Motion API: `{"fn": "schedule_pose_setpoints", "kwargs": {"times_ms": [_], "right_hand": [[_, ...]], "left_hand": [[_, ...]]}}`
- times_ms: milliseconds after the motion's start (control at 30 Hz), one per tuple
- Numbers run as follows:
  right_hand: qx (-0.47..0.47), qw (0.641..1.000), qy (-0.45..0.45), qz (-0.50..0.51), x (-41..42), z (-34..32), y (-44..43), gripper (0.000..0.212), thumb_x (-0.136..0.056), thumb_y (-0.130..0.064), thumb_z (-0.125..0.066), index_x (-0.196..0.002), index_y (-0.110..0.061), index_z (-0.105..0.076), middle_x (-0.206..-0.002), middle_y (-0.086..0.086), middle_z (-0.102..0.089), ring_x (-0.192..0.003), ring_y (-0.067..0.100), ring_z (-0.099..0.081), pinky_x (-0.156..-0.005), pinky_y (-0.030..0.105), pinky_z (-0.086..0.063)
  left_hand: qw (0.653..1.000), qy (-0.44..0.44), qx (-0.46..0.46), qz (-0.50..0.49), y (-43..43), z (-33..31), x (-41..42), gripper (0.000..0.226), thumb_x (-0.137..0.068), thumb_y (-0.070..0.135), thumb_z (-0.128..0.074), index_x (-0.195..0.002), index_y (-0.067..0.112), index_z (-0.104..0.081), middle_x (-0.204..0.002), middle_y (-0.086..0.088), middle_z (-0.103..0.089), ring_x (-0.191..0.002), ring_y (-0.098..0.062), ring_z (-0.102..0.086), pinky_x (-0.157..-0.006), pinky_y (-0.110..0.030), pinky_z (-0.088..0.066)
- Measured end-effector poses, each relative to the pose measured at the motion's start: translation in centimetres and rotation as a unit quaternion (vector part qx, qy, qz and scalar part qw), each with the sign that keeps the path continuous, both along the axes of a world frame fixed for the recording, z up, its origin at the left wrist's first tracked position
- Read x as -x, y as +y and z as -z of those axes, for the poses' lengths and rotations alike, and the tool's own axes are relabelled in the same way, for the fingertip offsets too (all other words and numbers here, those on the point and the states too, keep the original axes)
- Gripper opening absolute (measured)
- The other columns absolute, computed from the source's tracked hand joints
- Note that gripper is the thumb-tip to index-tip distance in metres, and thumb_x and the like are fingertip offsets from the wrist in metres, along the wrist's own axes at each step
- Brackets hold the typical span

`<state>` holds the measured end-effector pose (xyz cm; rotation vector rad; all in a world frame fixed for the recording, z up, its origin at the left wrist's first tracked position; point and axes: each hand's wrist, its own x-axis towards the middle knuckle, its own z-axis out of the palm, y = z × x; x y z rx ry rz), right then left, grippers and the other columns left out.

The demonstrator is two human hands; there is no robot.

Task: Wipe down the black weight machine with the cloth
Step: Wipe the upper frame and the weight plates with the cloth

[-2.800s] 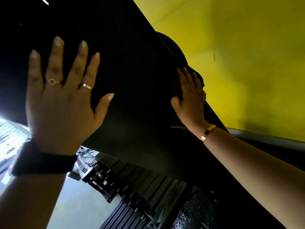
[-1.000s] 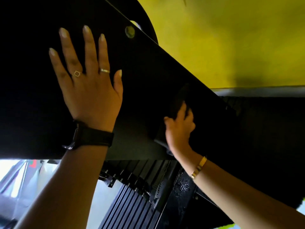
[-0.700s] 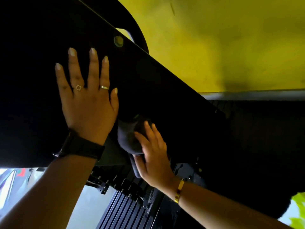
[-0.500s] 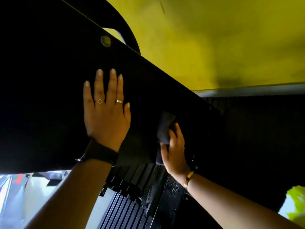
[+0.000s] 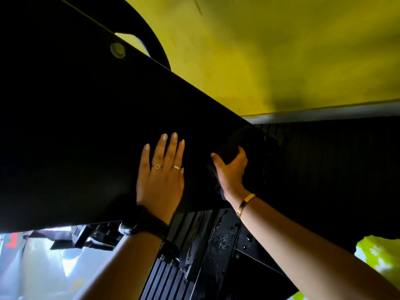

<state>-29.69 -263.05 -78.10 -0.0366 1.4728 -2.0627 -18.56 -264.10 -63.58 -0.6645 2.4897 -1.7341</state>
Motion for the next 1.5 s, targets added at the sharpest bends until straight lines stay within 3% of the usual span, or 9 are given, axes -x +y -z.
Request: {"fn": "schedule_pose_setpoints", "kwargs": {"times_ms": [133, 333, 500, 867, 1000, 1067, 1233, 1333, 1500], "right_hand": [[0.034, 0.966, 0.255, -0.010, 1.4, -3.4, -0.5, 0.072, -0.080, -0.014, -0.074, -0.142, -0.003, -0.039, -0.141, 0.019, -0.038, -0.132, 0.028, -0.038, -0.104, 0.019, -0.030], [-0.042, 0.897, 0.438, -0.044, 3.9, -1.0, -1.2, 0.065, -0.091, -0.044, -0.043, -0.150, -0.019, -0.032, -0.153, 0.013, -0.032, -0.139, 0.036, -0.033, -0.107, 0.049, -0.035], [-0.033, 0.950, 0.301, -0.072, 6.6, 2.5, -1.9, 0.061, -0.098, -0.023, -0.054, -0.152, -0.016, -0.026, -0.157, 0.014, -0.026, -0.144, 0.030, -0.026, -0.113, 0.028, -0.020], [-0.046, 0.972, -0.169, -0.157, 2.7, 12.5, -0.3, 0.076, -0.097, -0.031, -0.055, -0.154, -0.033, -0.005, -0.154, 0.014, -0.030, -0.136, 0.033, -0.039, -0.110, 0.050, -0.036], [0.025, 0.972, -0.178, -0.153, 2.2, 11.7, -0.6, 0.083, -0.094, -0.017, -0.058, -0.151, -0.042, -0.003, -0.153, 0.018, -0.031, -0.111, 0.034, -0.055, -0.062, 0.026, -0.059], [0.024, 0.974, -0.157, -0.162, 1.4, 10.6, -0.2, 0.085, -0.094, -0.011, -0.056, -0.151, -0.044, -0.002, -0.153, 0.020, -0.029, -0.079, 0.017, -0.050, -0.037, 0.010, -0.042], [0.075, 0.968, -0.129, -0.200, -1.5, 4.9, 2.4, 0.085, -0.095, 0.003, -0.047, -0.152, -0.041, -0.002, -0.148, 0.020, -0.038, -0.047, 0.005, -0.047, -0.033, 0.016, -0.034], [0.094, 0.965, -0.108, -0.218, -3.8, 2.6, 3.6, 0.088, -0.093, 0.012, -0.044, -0.151, -0.043, -0.007, -0.143, 0.014, -0.041, -0.059, 0.003, -0.052, -0.041, 0.012, -0.038], [0.070, 0.957, -0.078, -0.271, -6.4, -0.5, 5.8, 0.085, -0.094, 0.012, -0.044, -0.147, -0.046, -0.013, -0.078, 0.000, -0.059, -0.060, 0.010, -0.054, -0.054, 0.018, -0.048]], "left_hand": [[0.999, 0.009, 0.015, 0.027, -0.4, 0.5, -0.2, 0.060, -0.103, 0.030, 0.003, -0.154, 0.012, -0.022, -0.160, -0.013, -0.016, -0.147, -0.030, -0.009, -0.117, -0.051, 0.006], [0.999, 0.000, 0.015, 0.036, -0.9, 0.7, -0.2, 0.060, -0.100, 0.034, -0.009, -0.155, 0.011, -0.017, -0.161, -0.014, -0.010, -0.147, -0.032, -0.005, -0.117, -0.051, 0.007], [0.999, -0.007, 0.033, 0.042, -1.3, 0.9, -0.3, 0.059, -0.101, 0.033, -0.010, -0.156, 0.011, -0.012, -0.161, -0.014, -0.008, -0.147, -0.032, -0.003, -0.116, -0.052, 0.008], [0.998, 0.013, 0.029, 0.057, -1.5, 1.3, -0.5, 0.058, -0.102, 0.033, -0.014, -0.156, 0.011, -0.013, -0.162, -0.013, -0.011, -0.147, -0.030, -0.005, -0.117, -0.049, 0.007], [0.997, 0.013, 0.033, 0.063, -1.5, 1.5, -0.5, 0.058, -0.102, 0.033, -0.013, -0.156, 0.012, -0.013, -0.162, -0.012, -0.011, -0.147, -0.029, -0.006, -0.118, -0.048, 0.006], [0.997, 0.015, 0.033, 0.066, -1.7, 1.7, -0.6, 0.058, -0.102, 0.033, -0.013, -0.156, 0.012, -0.013, -0.162, -0.011, -0.012, -0.147, -0.028, -0.006, -0.117, -0.047, 0.006], [0.997, 0.018, 0.022, 0.070, -1.8, 2.1, -0.8, 0.055, -0.105, 0.034, -0.013, -0.156, 0.011, -0.014, -0.161, -0.011, -0.014, -0.147, -0.027, -0.007, -0.117, -0.047, 0.004], [0.998, 0.000, 0.028, 0.064, -1.4, 2.1, -0.9, 0.056, -0.104, 0.032, -0.009, -0.156, 0.010, -0.013, -0.161, -0.011, -0.014, -0.148, -0.026, -0.008, -0.117, -0.048, 0.001], [0.999, 0.007, -0.038, 0.022, -0.7, 1.3, -0.5, 0.073, -0.099, 0.041, -0.037, -0.155, 0.007, -0.004, -0.159, -0.012, 0.008, -0.147, -0.028, 0.004, -0.115, -0.052, 0.006]]}}
